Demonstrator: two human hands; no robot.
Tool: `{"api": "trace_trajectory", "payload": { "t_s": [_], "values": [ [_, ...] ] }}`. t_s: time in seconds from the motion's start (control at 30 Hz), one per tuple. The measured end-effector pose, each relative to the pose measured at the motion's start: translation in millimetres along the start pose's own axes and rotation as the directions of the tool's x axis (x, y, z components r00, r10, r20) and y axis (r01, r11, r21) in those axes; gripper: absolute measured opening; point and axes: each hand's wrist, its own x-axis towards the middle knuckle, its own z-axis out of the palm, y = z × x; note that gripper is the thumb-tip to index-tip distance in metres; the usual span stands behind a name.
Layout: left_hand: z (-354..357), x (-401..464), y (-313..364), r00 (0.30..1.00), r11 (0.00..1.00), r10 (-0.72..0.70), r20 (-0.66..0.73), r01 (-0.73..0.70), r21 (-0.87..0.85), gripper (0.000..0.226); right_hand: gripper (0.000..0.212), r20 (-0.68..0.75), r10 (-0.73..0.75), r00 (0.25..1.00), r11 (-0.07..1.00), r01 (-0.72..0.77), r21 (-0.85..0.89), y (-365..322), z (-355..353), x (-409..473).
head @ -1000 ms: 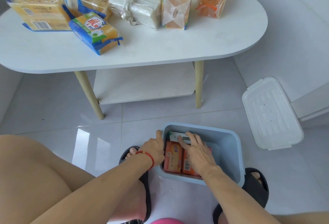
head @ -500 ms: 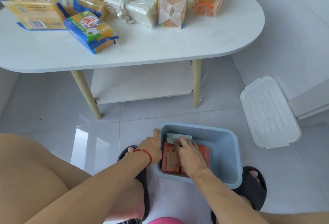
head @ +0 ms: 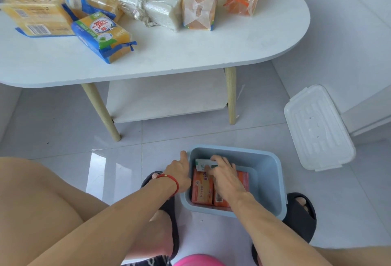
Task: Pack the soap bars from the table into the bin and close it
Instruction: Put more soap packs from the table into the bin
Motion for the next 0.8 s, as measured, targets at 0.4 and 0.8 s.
{"api": "trace_trajectory", "payload": {
  "t_s": [0.4, 0.8],
  "values": [
    [2, 3, -5, 1.0, 1.0, 0.002, 0.006, -0.002, 0.019, 0.065, 0.052, -0.013, 0.007, 1.0, 0.998, -0.008, -0.055, 18, 19, 9],
    [-2, 5, -5, 1.0, 0.999, 0.011, 0.029, -0.01, -0.031, 0.066, 0.054, -0.073, 0.296, 0.952, 0.955, -0.297, 0.01, 7, 20, -7]
  ]
}}
